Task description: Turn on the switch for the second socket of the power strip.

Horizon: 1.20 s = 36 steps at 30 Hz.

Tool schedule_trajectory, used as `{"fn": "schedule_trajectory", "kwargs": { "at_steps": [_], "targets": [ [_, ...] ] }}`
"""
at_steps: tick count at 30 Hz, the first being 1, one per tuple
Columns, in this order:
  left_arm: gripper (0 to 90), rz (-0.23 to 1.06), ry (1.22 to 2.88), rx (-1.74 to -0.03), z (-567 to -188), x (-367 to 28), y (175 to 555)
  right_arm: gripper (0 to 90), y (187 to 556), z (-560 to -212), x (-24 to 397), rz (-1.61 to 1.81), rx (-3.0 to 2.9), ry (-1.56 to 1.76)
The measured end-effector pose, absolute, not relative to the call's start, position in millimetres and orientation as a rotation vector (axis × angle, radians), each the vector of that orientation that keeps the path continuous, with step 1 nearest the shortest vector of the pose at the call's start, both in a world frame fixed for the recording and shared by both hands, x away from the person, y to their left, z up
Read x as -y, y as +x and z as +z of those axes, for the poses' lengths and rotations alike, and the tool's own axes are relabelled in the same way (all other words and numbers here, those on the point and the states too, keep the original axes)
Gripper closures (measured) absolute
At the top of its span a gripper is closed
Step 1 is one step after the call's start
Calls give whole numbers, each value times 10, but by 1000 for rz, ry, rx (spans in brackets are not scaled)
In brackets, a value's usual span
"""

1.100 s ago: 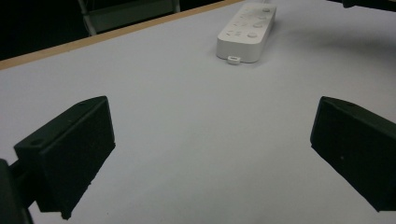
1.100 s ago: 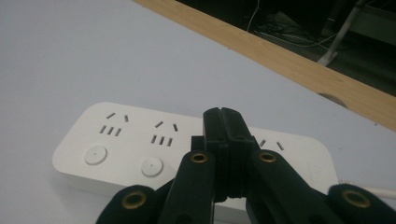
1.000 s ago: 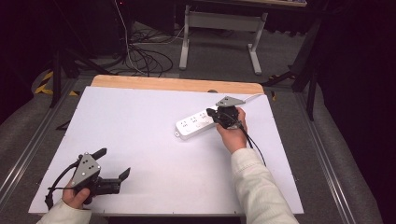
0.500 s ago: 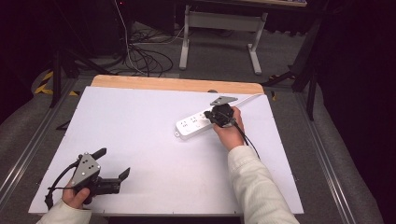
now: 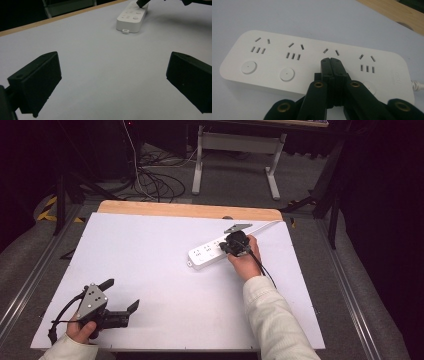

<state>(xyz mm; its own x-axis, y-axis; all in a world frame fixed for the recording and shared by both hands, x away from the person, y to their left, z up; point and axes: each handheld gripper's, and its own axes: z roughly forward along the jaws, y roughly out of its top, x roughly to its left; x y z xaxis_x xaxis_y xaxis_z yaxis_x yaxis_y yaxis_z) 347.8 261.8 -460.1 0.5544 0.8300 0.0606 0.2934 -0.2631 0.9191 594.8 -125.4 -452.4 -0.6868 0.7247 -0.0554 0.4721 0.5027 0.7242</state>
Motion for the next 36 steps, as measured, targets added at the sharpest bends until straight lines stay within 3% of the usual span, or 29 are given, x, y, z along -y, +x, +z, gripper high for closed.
{"fn": "schedule_trajectory", "kwargs": {
  "at_steps": [36],
  "targets": [
    [2, 683, 1832, -924, -4609, -2601, 3476, 900, 5868, -4594, 1232, 998, -2336, 1018]
  ]
}}
